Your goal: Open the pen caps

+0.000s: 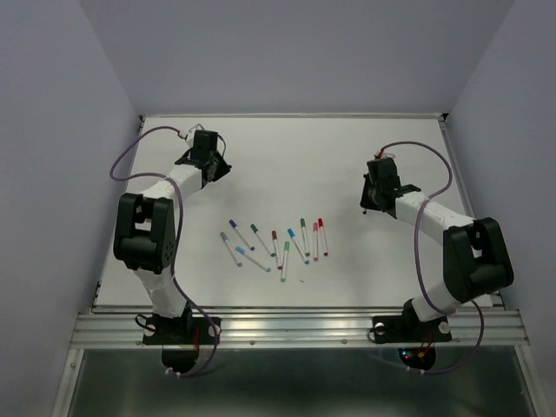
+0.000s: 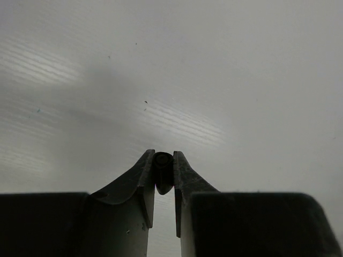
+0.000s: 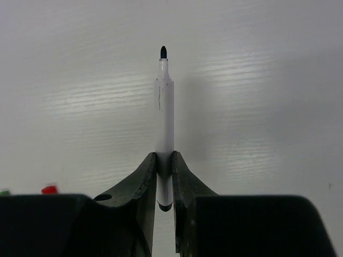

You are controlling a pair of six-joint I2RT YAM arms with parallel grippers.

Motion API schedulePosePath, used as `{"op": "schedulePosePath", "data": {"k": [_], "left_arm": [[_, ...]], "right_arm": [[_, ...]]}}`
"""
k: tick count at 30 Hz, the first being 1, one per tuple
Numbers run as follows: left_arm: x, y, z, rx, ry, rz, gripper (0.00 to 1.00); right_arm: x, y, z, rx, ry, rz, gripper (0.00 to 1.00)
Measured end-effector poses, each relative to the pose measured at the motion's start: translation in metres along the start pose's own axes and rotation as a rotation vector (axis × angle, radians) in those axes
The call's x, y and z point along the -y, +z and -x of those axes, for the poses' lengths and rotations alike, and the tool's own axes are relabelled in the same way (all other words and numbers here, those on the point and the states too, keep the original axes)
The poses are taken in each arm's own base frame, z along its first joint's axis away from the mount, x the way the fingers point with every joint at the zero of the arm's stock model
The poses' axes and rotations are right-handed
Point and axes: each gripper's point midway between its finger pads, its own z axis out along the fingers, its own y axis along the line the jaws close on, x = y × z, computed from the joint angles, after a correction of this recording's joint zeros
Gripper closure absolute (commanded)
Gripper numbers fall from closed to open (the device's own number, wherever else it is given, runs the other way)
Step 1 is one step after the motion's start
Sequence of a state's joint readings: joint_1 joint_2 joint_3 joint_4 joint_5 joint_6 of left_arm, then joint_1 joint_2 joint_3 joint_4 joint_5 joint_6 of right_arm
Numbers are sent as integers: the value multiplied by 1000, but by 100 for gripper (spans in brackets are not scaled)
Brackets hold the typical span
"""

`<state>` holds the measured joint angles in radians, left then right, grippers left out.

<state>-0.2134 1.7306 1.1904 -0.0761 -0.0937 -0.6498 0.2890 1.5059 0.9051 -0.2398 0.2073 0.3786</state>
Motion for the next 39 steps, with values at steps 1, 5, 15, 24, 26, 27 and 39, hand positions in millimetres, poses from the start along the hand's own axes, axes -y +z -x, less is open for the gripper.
{"op": "schedulePosePath", "data": {"k": [1,5,15,24,26,27,39], "left_arm": [[-2,8,0,-9,5,11,95],[-11,29,-1,-41,25,52,88],[-15,49,1,-76,72,111,65],[-27,56,-12,-129,95,158,63],[-28,57,-13,-135,95,160,63],[-28,58,-15,-139,96,163,63],[-23,54,-17,-157,99,136,21]], "right_arm": [[6,4,1,-1,-3,-26,98],[23,20,0,-28,-13,-88,95],[38,41,-13,-92,-23,-135,87],[36,42,-17,-107,-16,-126,80],[36,42,-18,-111,-13,-124,79],[36,42,-18,-112,-12,-123,77],[34,41,-22,-130,-4,-114,0]]}}
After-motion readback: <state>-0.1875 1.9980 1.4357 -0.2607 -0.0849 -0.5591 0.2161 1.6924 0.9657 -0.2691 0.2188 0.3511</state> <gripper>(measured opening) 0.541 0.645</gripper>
